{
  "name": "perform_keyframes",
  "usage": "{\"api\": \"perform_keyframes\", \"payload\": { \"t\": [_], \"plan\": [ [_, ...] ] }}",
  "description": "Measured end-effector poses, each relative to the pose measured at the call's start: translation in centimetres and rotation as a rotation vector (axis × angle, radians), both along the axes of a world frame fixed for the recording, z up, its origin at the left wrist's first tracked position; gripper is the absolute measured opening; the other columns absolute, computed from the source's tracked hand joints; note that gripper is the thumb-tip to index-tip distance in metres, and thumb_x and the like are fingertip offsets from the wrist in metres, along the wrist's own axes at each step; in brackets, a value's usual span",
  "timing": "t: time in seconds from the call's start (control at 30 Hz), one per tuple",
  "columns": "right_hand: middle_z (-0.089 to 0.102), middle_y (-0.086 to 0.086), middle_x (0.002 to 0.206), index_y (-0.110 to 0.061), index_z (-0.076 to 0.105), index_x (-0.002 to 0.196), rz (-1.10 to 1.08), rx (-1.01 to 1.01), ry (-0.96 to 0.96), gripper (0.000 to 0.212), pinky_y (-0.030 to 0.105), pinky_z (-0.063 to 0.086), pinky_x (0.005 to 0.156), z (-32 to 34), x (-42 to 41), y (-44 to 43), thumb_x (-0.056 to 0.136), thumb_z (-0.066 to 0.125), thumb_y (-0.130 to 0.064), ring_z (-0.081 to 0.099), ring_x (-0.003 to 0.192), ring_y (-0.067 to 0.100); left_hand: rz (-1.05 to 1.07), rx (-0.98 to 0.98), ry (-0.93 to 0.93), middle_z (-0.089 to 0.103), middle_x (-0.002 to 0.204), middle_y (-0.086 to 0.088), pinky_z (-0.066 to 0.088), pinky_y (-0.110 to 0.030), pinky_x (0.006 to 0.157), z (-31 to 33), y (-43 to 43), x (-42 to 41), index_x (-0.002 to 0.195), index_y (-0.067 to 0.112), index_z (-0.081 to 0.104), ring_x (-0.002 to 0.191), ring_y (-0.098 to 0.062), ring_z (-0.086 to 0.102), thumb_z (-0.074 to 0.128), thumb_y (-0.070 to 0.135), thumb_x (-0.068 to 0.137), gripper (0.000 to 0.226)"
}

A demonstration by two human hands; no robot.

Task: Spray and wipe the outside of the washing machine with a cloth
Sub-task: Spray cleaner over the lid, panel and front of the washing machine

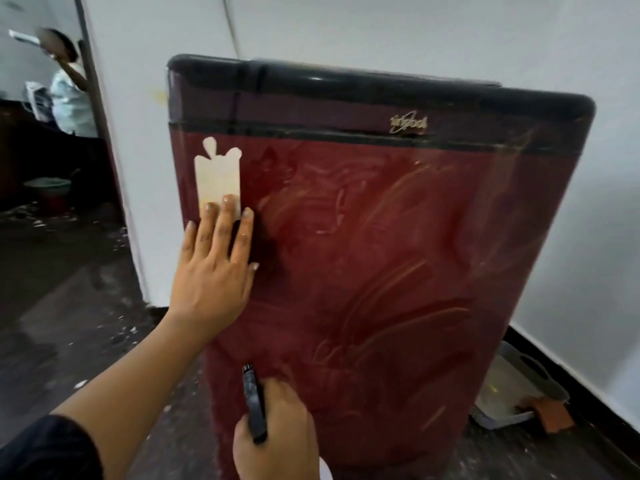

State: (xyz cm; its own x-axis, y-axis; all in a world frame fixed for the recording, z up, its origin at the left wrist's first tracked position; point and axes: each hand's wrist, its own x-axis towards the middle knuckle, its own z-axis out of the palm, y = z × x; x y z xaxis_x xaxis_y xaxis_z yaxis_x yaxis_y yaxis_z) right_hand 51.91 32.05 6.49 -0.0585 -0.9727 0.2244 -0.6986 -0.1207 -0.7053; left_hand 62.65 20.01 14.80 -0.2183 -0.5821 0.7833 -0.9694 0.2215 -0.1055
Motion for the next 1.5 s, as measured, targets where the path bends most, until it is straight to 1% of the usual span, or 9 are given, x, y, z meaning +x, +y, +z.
{"api": "perform_keyframes", "payload": {
  "t": [0.13, 0.2, 0.3, 0.53, 0.73, 1.0, 1.13, 1.27, 1.5],
  "plan": [
    [0.060, 0.000, 0.103, -0.023, 0.050, 0.095, 0.057, 0.059, -0.021, 0.019, 0.030, 0.043, 0.081, -1.5, 1.8, -1.3, 0.078, 0.046, -0.031, 0.058, 0.100, 0.024, -0.013, 0.011, -0.032, 0.014, 0.153, -0.021, 0.020, -0.057, 0.109, 0.0, -0.2, 0.4, 0.146, 0.010, 0.015, 0.140, -0.042, 0.015, 0.054, 0.029, 0.087, 0.074],
    [0.066, 0.003, 0.096, -0.021, 0.053, 0.090, -0.021, 0.008, -0.122, 0.023, 0.030, 0.044, 0.078, -2.4, 1.7, -1.6, 0.072, 0.044, -0.032, 0.060, 0.095, 0.027, -0.008, 0.015, -0.024, 0.013, 0.154, -0.021, 0.018, -0.056, 0.110, -0.2, -0.2, 0.2, 0.146, 0.010, 0.014, 0.140, -0.041, 0.013, 0.053, 0.028, 0.087, 0.074],
    [0.069, 0.002, 0.097, -0.024, 0.062, 0.102, -0.188, -0.039, -0.232, 0.029, 0.029, 0.044, 0.079, -3.9, 0.1, -2.1, 0.075, 0.054, -0.026, 0.062, 0.094, 0.026, -0.014, 0.007, -0.003, 0.011, 0.154, -0.021, 0.014, -0.055, 0.111, -0.6, -0.3, -0.1, 0.146, 0.009, 0.013, 0.141, -0.041, 0.010, 0.050, 0.024, 0.089, 0.070],
    [0.064, 0.000, 0.101, -0.018, 0.064, 0.114, -0.538, -0.127, -0.285, 0.038, 0.024, 0.041, 0.074, -7.0, -8.5, -2.0, 0.077, 0.067, -0.013, 0.061, 0.091, 0.023, -0.075, -0.014, 0.102, 0.003, 0.155, -0.020, 0.003, -0.054, 0.114, -3.9, -0.8, -3.7, 0.147, 0.009, 0.007, 0.142, -0.039, 0.000, 0.043, 0.030, 0.090, 0.070],
    [0.057, 0.005, 0.074, -0.019, 0.054, 0.078, -0.696, -0.146, -0.266, 0.008, 0.033, 0.040, 0.060, -8.2, -17.0, -1.5, 0.077, 0.059, -0.013, 0.054, 0.066, 0.027, -0.185, 0.014, 0.040, 0.004, 0.155, -0.020, -0.003, -0.051, 0.114, -7.8, -0.5, -9.4, 0.147, 0.009, 0.008, 0.142, -0.037, -0.001, 0.042, 0.035, 0.086, 0.074],
    [0.057, 0.004, 0.061, -0.016, 0.050, 0.070, -0.775, -0.104, -0.229, 0.011, 0.040, 0.046, 0.059, -9.5, -20.9, -0.4, 0.077, 0.058, -0.018, 0.054, 0.059, 0.023, -0.249, 0.096, -0.078, 0.004, 0.156, -0.016, 0.003, -0.053, 0.113, -13.3, 0.2, -13.1, 0.146, 0.005, 0.012, 0.142, -0.035, 0.005, 0.041, 0.032, 0.084, 0.073],
    [0.059, 0.003, 0.077, -0.017, 0.057, 0.087, -0.591, -0.076, -0.159, 0.009, 0.032, 0.038, 0.061, -10.9, -18.3, 0.7, 0.079, 0.061, -0.016, 0.054, 0.069, 0.025, -0.230, 0.121, -0.100, 0.002, 0.156, -0.015, 0.001, -0.052, 0.113, -14.5, 0.3, -12.5, 0.146, 0.005, 0.012, 0.142, -0.035, 0.002, 0.040, 0.031, 0.084, 0.073],
    [0.060, 0.008, 0.097, -0.014, 0.060, 0.110, -0.328, -0.065, -0.105, 0.035, 0.037, 0.046, 0.074, -12.1, -12.9, 1.4, 0.076, 0.063, -0.014, 0.058, 0.085, 0.029, -0.199, 0.158, -0.073, 0.005, 0.155, -0.017, 0.007, -0.054, 0.113, -15.6, 1.4, -10.3, 0.145, 0.005, 0.015, 0.142, -0.036, 0.004, 0.041, 0.030, 0.083, 0.072],
    [0.056, 0.007, 0.100, -0.014, 0.053, 0.101, 0.036, 0.125, -0.053, 0.027, 0.036, 0.040, 0.070, -15.0, -3.2, 1.5, 0.077, 0.051, -0.023, 0.055, 0.088, 0.030, -0.044, 0.287, 0.041, 0.007, 0.154, -0.018, 0.011, -0.055, 0.113, -20.2, 4.4, -3.1, 0.145, 0.004, 0.018, 0.141, -0.039, 0.005, 0.041, 0.027, 0.081, 0.071]
  ]
}}
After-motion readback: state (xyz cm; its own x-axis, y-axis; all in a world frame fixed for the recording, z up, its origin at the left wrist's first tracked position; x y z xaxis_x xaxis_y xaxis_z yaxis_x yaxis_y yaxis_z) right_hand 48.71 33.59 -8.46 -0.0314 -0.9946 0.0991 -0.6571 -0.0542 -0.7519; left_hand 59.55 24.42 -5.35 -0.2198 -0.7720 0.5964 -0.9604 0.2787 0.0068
